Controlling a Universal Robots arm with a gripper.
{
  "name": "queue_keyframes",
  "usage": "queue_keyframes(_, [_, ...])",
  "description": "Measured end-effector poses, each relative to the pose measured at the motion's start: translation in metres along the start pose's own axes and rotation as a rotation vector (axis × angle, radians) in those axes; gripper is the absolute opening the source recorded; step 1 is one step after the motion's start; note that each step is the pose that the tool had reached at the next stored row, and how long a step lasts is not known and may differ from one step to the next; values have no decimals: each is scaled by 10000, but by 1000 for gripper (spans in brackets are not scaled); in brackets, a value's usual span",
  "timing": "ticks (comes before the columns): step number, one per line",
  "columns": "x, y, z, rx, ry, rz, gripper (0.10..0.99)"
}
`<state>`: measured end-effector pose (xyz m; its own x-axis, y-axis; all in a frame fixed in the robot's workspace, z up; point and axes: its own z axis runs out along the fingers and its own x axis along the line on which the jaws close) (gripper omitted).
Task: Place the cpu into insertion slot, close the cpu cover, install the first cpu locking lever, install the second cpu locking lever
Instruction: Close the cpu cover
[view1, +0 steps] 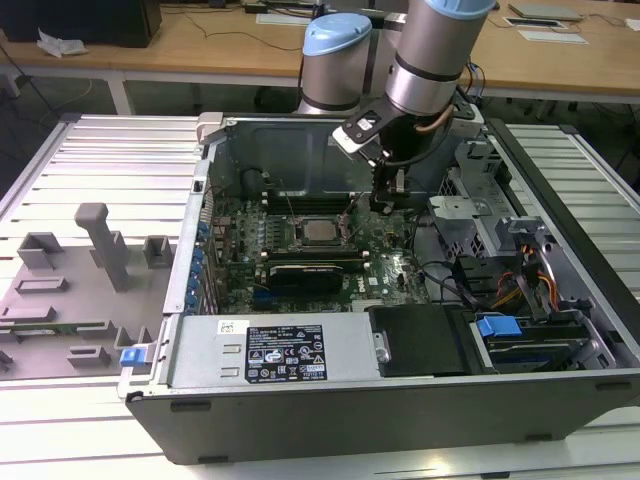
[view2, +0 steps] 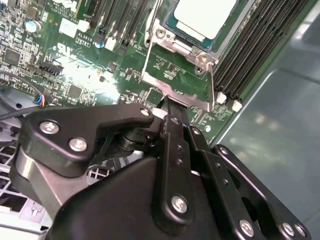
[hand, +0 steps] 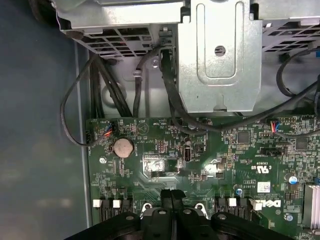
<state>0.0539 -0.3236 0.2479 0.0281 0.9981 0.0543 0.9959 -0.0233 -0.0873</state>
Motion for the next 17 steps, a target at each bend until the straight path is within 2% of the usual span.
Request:
queue_keyframes(2, [1, -29, 2, -1, -1, 1, 106])
queue_keyframes(7, [14, -165, 15, -15, 0, 0, 106])
queue_keyframes(17, [55, -387, 38, -33, -27, 2, 106])
